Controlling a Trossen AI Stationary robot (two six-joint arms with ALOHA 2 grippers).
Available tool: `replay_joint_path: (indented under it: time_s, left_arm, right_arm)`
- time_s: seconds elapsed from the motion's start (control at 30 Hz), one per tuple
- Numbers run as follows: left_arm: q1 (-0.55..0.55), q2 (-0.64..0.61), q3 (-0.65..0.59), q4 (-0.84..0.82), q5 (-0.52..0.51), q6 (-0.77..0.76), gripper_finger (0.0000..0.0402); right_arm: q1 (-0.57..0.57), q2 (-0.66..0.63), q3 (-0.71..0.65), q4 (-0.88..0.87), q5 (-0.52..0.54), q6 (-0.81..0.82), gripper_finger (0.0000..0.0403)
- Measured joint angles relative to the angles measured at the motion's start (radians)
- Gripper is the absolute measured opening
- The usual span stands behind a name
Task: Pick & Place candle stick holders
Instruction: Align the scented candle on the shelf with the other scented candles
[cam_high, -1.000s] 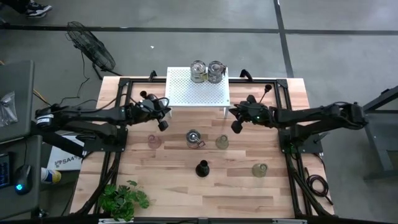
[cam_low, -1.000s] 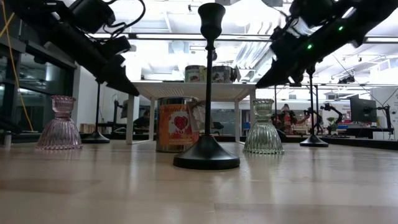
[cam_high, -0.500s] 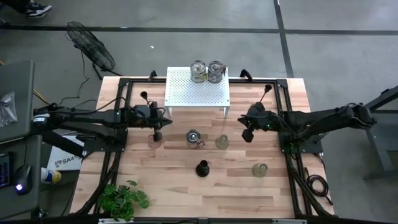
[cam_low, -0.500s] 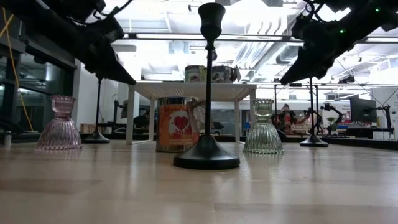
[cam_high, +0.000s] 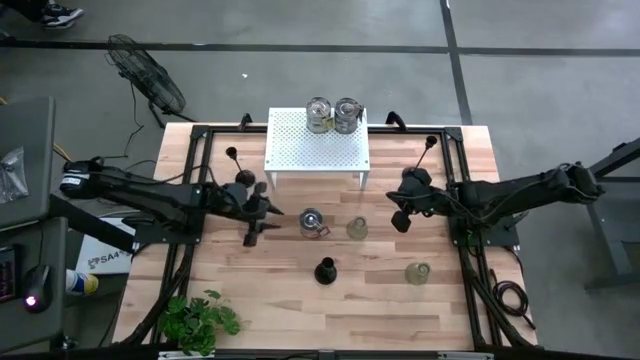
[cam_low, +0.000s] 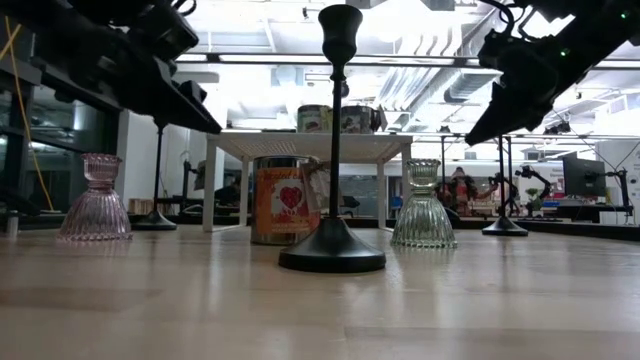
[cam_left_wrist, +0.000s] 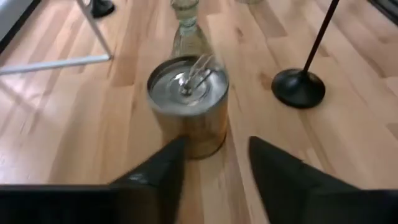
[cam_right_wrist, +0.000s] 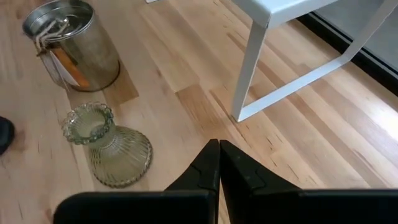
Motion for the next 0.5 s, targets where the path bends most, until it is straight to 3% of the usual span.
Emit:
replay_joint_path:
  time_s: [0.13,0.23,0.5]
  left_arm:
    - [-0.009,0.101,0.001,0.079,-0.015,-0.001,0.0262]
    - [-0.008,0.192,0.001,0.146,-0.059,-0.006,0.0299]
    - [-0.007,0.375,0.001,0.282,-0.107,-0.091,0.0317]
  right_arm:
    - [0.0,0.0,0.0,-0.03,0.0,0.008,0.0002]
    - [0.0,0.0,0.0,-0.055,0.0,0.026,0.0002]
    - [0.0,0.0,0.0,-0.057,0.0,0.007,0.0002]
